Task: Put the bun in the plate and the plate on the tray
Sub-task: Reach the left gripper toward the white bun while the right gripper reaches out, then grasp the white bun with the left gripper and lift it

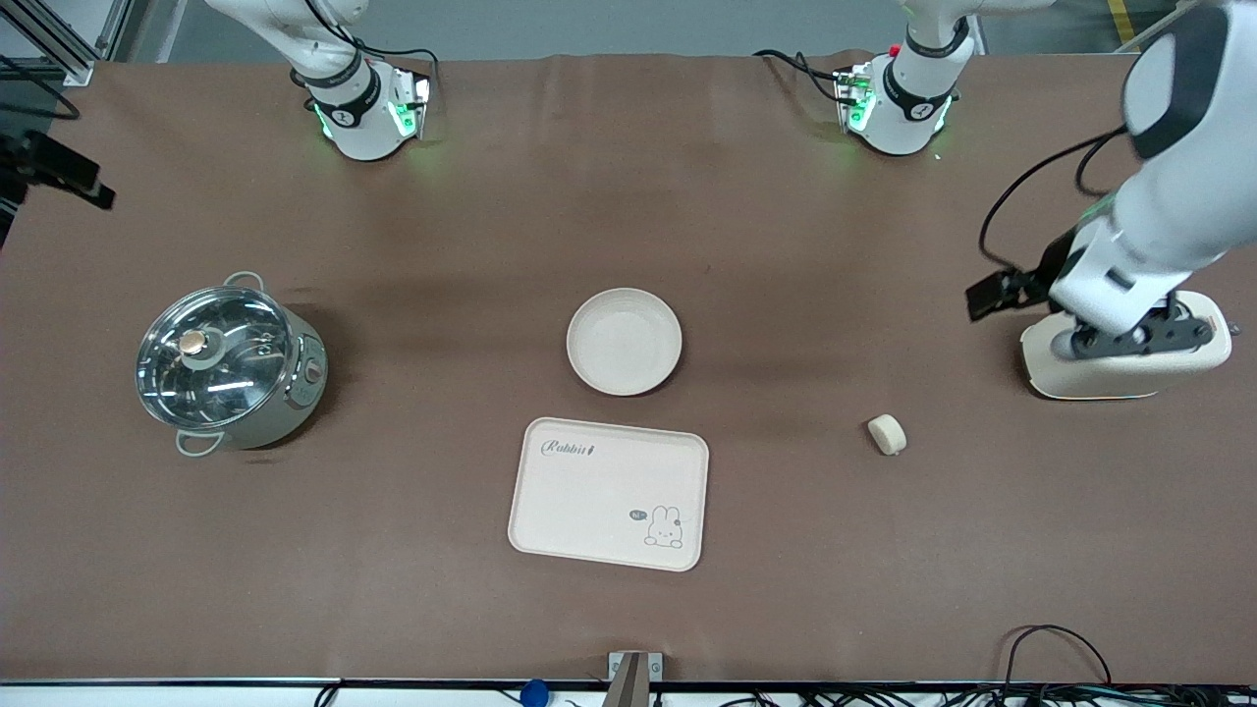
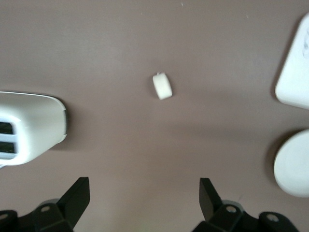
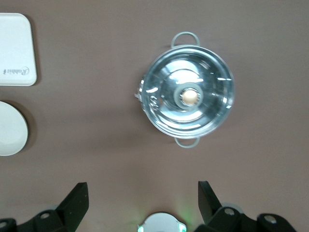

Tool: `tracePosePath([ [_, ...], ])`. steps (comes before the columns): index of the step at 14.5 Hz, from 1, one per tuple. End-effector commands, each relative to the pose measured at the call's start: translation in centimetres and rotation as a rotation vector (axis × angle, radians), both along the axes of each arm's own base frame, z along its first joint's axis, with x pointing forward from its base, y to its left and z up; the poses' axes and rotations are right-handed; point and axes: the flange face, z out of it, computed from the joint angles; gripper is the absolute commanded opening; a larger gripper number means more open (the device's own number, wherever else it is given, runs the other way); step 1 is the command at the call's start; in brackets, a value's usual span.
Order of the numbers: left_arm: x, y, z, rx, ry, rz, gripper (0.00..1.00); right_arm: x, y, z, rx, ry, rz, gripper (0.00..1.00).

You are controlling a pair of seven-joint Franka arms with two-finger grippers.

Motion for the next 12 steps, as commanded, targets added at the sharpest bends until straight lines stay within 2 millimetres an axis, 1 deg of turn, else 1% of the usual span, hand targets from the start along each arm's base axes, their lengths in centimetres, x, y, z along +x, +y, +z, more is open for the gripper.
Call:
tracePosePath([
  [1,1.4,-1.1,-5.9,0.002,-0.004,0.057,1.00,1.2,2.2,-4.9,0.062,0.003,0.022,1.00],
  [3,2.5,-1.0,-10.7,0.029,-0.019,0.054,1.00,2.6,4.6,-8.0,0.070,0.019,0.031,1.00],
  [4,2.8,-1.0,-13.0,0.036,-0.026,0.065,1.00,3.2,5.7,-9.0,0.073,0.028,0.025,1.00],
  [5,3.3,-1.0,-15.4,0.032,-0.034,0.088,1.00,3.5,6.5,-9.5,0.091,0.028,0.028,1.00],
  [7,4.2,-0.6,-20.7,0.016,-0.045,0.135,1.00,4.0,8.3,-10.4,0.119,0.035,0.036,1.00],
  [8,4.6,-0.8,-23.1,0.006,-0.055,0.135,1.00,4.3,9.0,-11.2,0.118,0.043,0.040,1.00],
  [9,4.9,-1.2,-25.7,-0.003,-0.059,0.133,1.00,4.3,10.1,-11.9,0.117,0.052,0.043,1.00],
  [12,4.9,-1.5,-30.0,-0.005,-0.049,0.123,1.00,3.7,13.9,-14.5,0.119,0.065,0.045,1.00],
])
